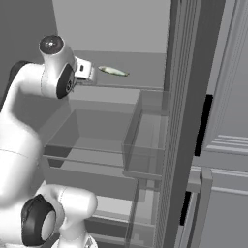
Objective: Place one bell pepper and one fish in each tupperware on the nearby counter, to pack two identical lunches.
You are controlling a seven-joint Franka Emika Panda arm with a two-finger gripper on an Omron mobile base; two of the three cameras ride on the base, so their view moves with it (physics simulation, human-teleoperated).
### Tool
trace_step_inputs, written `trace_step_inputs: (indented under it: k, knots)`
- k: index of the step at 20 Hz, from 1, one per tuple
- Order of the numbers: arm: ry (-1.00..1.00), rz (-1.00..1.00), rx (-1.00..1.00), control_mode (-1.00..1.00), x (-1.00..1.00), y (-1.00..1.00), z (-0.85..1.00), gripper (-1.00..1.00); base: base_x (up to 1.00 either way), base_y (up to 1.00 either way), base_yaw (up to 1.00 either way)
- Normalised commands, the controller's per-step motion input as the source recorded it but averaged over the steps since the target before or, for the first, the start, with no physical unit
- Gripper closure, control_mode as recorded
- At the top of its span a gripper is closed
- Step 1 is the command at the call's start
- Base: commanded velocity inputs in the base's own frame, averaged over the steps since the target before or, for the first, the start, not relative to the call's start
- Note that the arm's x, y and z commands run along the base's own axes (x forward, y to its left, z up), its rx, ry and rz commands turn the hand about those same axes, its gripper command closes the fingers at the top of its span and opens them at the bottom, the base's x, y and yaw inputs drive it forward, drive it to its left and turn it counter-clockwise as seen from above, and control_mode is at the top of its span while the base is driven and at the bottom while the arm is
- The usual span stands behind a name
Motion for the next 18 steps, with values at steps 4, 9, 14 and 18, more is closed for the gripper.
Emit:
trace_step_inputs:
  k: [4, 9, 14, 18]
  knots:
    - [0.00, 0.00, 0.03, -1.00, -1.00, -0.31, 0.23, 1.00, 0.00, 0.00, 0.00]
    - [0.00, 0.00, 0.00, -1.00, -1.00, -0.19, 0.19, 1.00, 0.00, 0.00, 0.00]
    - [0.00, 0.00, 0.00, -1.00, -1.00, -0.05, 0.02, 1.00, 0.00, 0.00, 0.00]
    - [0.00, 0.00, -0.01, -1.00, -0.92, 0.00, -0.09, 1.00, 0.00, 0.00, 0.00]
